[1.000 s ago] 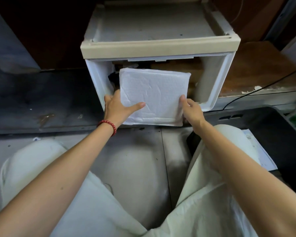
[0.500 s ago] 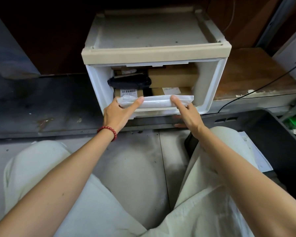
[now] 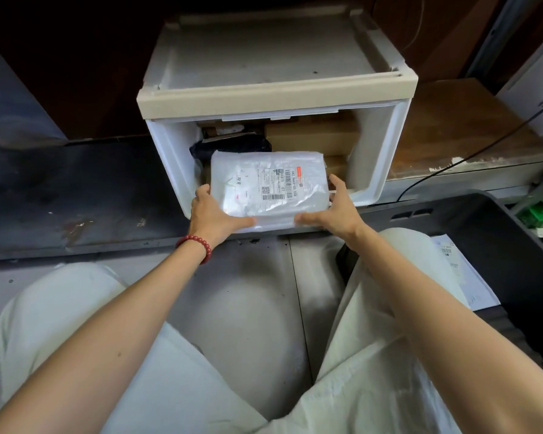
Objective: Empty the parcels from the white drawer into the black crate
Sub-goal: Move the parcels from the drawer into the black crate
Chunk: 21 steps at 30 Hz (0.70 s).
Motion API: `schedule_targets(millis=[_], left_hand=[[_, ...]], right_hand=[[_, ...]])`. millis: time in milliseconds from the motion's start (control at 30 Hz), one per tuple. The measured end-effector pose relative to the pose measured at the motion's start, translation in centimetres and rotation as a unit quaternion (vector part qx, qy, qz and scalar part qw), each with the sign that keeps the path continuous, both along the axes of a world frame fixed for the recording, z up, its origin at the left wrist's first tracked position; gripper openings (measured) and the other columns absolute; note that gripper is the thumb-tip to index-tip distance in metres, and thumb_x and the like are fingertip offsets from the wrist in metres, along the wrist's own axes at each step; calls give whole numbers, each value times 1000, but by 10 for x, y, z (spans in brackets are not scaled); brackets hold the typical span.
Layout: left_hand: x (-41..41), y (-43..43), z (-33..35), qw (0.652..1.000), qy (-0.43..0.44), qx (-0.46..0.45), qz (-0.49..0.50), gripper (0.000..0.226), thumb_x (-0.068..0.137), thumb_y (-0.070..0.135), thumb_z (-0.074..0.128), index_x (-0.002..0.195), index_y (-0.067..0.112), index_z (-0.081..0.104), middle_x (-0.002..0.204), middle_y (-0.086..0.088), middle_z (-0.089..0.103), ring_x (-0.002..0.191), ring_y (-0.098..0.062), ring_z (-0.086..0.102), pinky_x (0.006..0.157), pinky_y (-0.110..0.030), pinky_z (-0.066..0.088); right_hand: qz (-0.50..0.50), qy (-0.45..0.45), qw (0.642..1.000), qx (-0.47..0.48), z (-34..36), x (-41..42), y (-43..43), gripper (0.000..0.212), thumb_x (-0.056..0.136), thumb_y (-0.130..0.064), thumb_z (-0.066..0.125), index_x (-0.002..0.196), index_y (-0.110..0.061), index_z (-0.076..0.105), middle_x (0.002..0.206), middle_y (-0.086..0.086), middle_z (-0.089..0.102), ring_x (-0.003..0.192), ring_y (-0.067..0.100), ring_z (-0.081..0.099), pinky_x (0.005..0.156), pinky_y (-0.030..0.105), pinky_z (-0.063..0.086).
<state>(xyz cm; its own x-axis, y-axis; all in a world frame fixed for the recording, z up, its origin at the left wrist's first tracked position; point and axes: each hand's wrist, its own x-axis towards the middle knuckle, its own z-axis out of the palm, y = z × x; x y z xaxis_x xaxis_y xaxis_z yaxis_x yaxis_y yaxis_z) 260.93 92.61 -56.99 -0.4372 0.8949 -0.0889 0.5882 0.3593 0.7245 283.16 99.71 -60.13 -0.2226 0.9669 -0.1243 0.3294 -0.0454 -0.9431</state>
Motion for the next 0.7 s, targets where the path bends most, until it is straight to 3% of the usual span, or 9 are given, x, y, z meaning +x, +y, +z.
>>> schedule_targets(millis=[33,100,167,267,400,567,700], left_hand=[[1,0,-1,1000,16,-13,-12,112,59,32,90,145,8,22,142,-8,34,130,-23,36,101,-29,35],[3,-1,-4,998,44,-19,-32,116,54,32,92,144,8,23,139,-10,34,127,-23,37,99,-30,36],[5,-3,-4,998,52,-10,-46,118,50,36,93,142,9,25,137,-9,35,125,-22,37,97,-30,37],[6,-7,-1,998,35,16,-54,119,49,44,92,142,13,24,137,-4,34,126,-18,37,94,-26,36],[14,-19,2,997,40,-2,-60,121,53,54,87,144,17,17,141,-4,31,126,-21,40,94,-28,38],[37,-25,17,994,64,38,-86,98,57,59,82,133,29,27,122,1,32,96,-16,46,80,-24,38],[68,-15,31,987,77,78,-115,91,57,67,77,130,35,31,124,0,34,91,-17,45,77,-25,39]], right_hand=[[13,-19,1000,12,1,-1,-2,117,55,-11,93,149,-9,22,132,0,51,123,18,50,108,36,41],[47,-42,995,72,-3,-2,0,104,39,-17,94,132,-7,47,126,4,62,118,19,58,103,42,46],[75,-32,990,115,-9,-1,2,96,32,-31,95,119,-10,60,118,3,68,114,16,62,99,43,50],[86,-4,990,114,-8,0,0,92,39,-40,96,120,-12,62,117,-1,69,112,11,63,99,39,51],[55,22,992,116,-3,0,-17,78,45,-27,97,115,-11,65,112,-2,71,106,9,66,95,37,53],[44,-10,979,196,21,18,-21,75,48,-42,94,113,-20,65,111,-4,71,107,13,66,91,44,54],[5,-41,972,230,48,51,-21,76,47,-52,92,112,-23,65,111,-4,70,107,14,66,91,44,54]])
